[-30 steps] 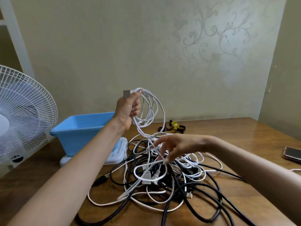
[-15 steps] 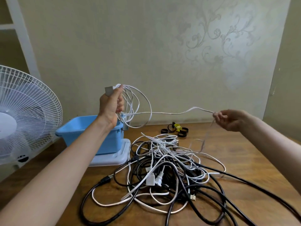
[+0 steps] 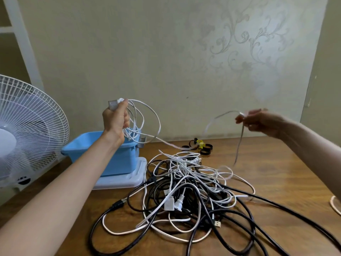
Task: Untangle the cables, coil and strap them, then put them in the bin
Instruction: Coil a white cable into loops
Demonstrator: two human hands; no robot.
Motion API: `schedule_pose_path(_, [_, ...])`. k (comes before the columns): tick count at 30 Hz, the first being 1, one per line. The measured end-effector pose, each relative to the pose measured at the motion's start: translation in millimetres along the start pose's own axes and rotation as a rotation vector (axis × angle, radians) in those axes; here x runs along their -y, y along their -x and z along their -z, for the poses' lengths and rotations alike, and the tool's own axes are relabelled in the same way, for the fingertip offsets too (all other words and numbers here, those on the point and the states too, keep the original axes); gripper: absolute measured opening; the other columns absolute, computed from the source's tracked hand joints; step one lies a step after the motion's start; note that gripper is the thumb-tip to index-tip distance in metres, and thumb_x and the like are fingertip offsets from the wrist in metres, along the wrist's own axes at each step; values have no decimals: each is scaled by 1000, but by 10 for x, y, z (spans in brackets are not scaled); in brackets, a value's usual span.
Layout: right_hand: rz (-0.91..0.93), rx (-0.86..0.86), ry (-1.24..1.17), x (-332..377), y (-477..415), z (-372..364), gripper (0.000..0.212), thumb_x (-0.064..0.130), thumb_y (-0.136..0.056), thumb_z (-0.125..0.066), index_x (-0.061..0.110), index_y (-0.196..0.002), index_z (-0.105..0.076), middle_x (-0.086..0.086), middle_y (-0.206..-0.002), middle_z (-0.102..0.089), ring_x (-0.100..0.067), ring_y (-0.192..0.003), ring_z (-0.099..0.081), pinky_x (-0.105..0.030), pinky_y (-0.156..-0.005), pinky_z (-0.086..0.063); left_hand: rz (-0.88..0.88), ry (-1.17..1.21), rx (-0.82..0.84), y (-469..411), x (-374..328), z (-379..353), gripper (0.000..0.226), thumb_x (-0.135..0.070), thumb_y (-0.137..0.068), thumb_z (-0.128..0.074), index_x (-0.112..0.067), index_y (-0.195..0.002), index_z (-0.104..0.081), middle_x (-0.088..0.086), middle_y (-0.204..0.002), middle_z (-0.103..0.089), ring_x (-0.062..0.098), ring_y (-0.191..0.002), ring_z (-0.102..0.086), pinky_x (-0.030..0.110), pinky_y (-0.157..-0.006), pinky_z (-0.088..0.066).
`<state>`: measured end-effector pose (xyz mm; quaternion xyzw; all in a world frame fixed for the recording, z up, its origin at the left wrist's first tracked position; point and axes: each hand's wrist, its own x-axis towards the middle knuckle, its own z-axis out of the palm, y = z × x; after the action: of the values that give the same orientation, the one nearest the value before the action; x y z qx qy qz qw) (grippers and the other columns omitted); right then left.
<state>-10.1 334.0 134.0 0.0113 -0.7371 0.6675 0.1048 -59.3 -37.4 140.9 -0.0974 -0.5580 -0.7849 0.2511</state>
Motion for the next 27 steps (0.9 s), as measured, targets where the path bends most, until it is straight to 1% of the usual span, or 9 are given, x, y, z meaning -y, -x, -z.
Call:
schedule_pose_path(3, [330, -353, 97, 484, -85, -26, 20, -4, -84, -63, 7, -68, -62, 6, -49, -65, -6, -41, -59, -19, -46, -53, -12, -8, -33, 9, -22, -65, 40, -15, -92, -58, -20, -59, -36, -14, -37, -30, 2, -33, -22, 14, -35, -18])
schedule_pose_path(6, [816, -666, -35, 1110, -74, -31, 25, 4, -74, -70, 26, -62, -64, 12, -56, -64, -1, -56, -63, -24, -58, -55, -14, 9, -45, 38, -25, -135, 38, -15, -92, -58, -20, -60, -38, -14, -37, -32, 2, -32, -24, 13, -34, -20])
schedule_pose_path(9, [1122, -576, 127, 1287, -149, -136, 23, 17, -68, -78, 35, -68, -64, 10, -86, -63, 4, -82, -62, -21, -75, -51, -14, -12, -15, 74, 15, -189, 38, -16, -92, -58, -19, -59, -39, -13, -37, -34, 2, -32, -25, 14, -33, -21])
schedule_pose_path(13, [986, -463, 707, 792, -274, -211, 18, 23, -70, -80, 7, -77, -74, -10, -91, -66, -17, -80, -60, -22, -69, -44, 53, -22, 29, 125, 95, -217, 43, -18, -92, -57, -22, -56, -34, -12, -37, -30, 3, -33, -23, 14, -36, -17])
schedule_pose_path(17, [574, -468, 1153, 344, -324, -238, 13, 19, -73, -81, 9, -76, -74, -14, -76, -70, -30, -73, -65, -35, -65, -49, 81, -44, 113, 163, 97, -262, 43, -16, -90, -56, -20, -55, -32, -10, -38, -27, 5, -33, -20, 13, -36, -15])
schedule_pose_path(20, [-12, -3, 1427, 211, -239, -374, 18, 12, -75, -80, 0, -87, -73, -4, -52, -64, -13, -48, -64, -28, -57, -56, 84, -56, 172, 196, 46, -323, 40, -13, -89, -54, -19, -55, -34, -9, -38, -27, 5, -33, -19, 12, -36, -14])
schedule_pose_path(22, [-174, 241, 1508, 150, -133, -540, 31, 3, -78, -75, -3, -107, -66, -6, -65, -66, -7, -44, -61, -19, -48, -49, 79, -45, 218, 221, 9, -380, 41, -12, -89, -53, -20, -54, -32, -8, -38, -26, 6, -32, -19, 11, -36, -14])
schedule_pose_path(25, [299, 265, 1260, 100, -92, -800, 51, -5, -81, -64, 13, -128, -56, -8, -113, -67, -13, -87, -64, -20, -72, -45, 83, 26, 342, 258, -39, -467, 46, -14, -89, -53, -22, -50, -32, -8, -38, -25, 5, -32, -18, 11, -34, -15])
schedule_pose_path(27, [274, 517, 724, 80, -10, -1019, 52, -2, -81, -69, 16, -127, -54, -8, -119, -66, -17, -97, -65, -23, -81, -49, 112, 93, 445, 294, -82, -520, 43, -20, -83, -55, -24, -46, -32, -9, -39, -23, 5, -33, -17, 11, -33, -15])
